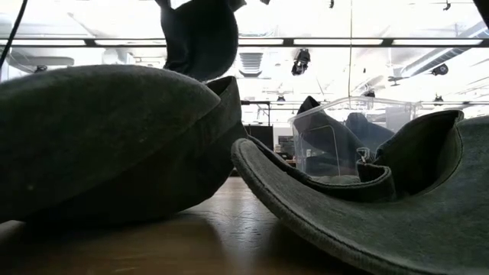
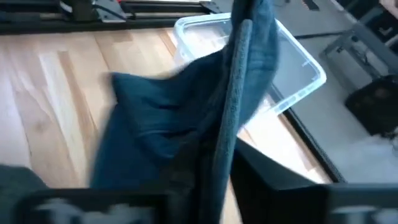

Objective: Pick & Place hat
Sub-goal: Put the blue cap into the right transparent bin

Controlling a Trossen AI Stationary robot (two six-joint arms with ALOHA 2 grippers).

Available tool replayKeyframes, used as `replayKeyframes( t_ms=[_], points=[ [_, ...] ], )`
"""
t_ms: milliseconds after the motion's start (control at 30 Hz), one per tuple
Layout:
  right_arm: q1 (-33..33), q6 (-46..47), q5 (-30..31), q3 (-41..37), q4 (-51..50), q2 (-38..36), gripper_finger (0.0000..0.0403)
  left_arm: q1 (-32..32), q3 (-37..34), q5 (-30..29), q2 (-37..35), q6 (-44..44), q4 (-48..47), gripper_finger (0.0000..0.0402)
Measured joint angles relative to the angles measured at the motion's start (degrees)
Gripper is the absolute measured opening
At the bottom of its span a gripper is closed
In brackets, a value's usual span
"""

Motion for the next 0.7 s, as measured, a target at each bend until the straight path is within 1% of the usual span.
replayKeyframes(
  t_ms=[67, 100, 167, 300, 467, 567, 700],
  points=[
    [0.25, -0.82, -1.52, -0.02, 0.08, -0.75, 0.0029, -0.02, 0.0, 0.2, -0.15, 0.03, -0.03, 0.0],
    [0.48, -0.63, -1.95, -0.02, -0.16, -1.12, 0.002, -0.08, 0.0, 0.65, -0.25, 0.03, 0.01, 0.0],
    [0.67, -0.19, -2.35, -0.02, -0.97, -1.8, 0.0015, -0.11, 0.02, 0.91, -0.44, 0.06, 0.25, 0.0],
    [0.96, -0.98, -1.21, -0.02, -2.05, -2.09, 0.0012, -0.07, 0.02, 0.9, -0.52, -0.03, 0.38, 0.0],
    [0.83, -1.14, -3.48, -0.02, -2.01, -2.55, 0.0011, -0.07, 0.02, 1.18, -0.63, -1.71, 1.68, 0.0003],
    [0.84, -0.26, -3.73, -0.02, -2.7, -2.54, 0.001, -0.07, 0.02, 1.15, -0.63, -2.62, 3.29, 0.0022],
    [0.62, 2.18, -4.22, -0.02, -5.37, -3.12, 0.001, -0.01, 0.27, 1.05, -0.63, -2.13, 3.81, 0.007]
  ],
)
